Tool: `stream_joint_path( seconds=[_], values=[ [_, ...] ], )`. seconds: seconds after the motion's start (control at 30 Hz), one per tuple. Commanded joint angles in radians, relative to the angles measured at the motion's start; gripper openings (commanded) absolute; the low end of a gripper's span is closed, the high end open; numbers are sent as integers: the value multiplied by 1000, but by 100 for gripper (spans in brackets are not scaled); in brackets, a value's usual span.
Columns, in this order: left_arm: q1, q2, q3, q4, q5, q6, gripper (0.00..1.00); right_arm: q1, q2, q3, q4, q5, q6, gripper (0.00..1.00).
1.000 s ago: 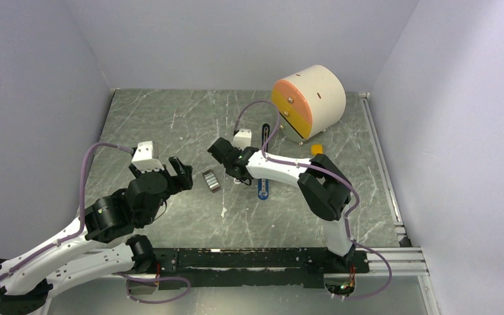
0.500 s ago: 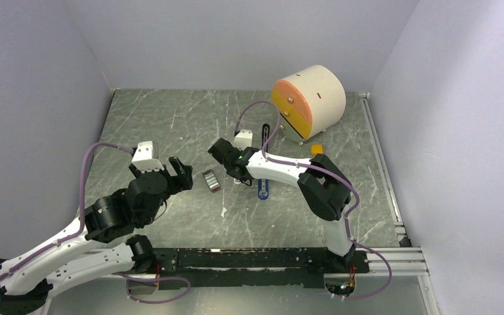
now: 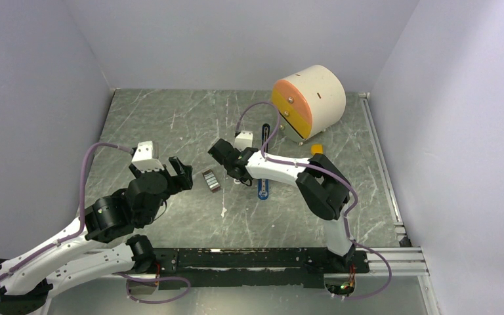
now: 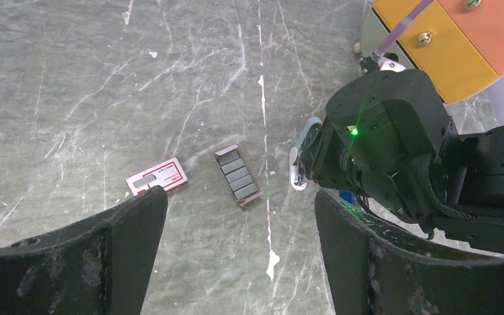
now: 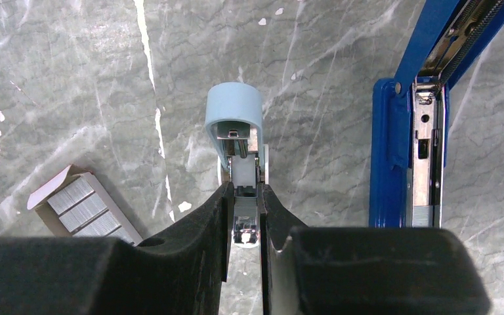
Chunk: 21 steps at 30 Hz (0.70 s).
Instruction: Load the staples into the stapler
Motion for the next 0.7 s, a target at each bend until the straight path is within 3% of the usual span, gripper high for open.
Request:
stream_joint_path(
  seconds=[0.0,0.67],
  values=[
    [4,-1,1,6,-17,-3,87,-5,12,-1,7,16,11,22],
    [3,0,1,8,-17,-1,87,-2,-17,-19,0,23,5,21]
  ],
)
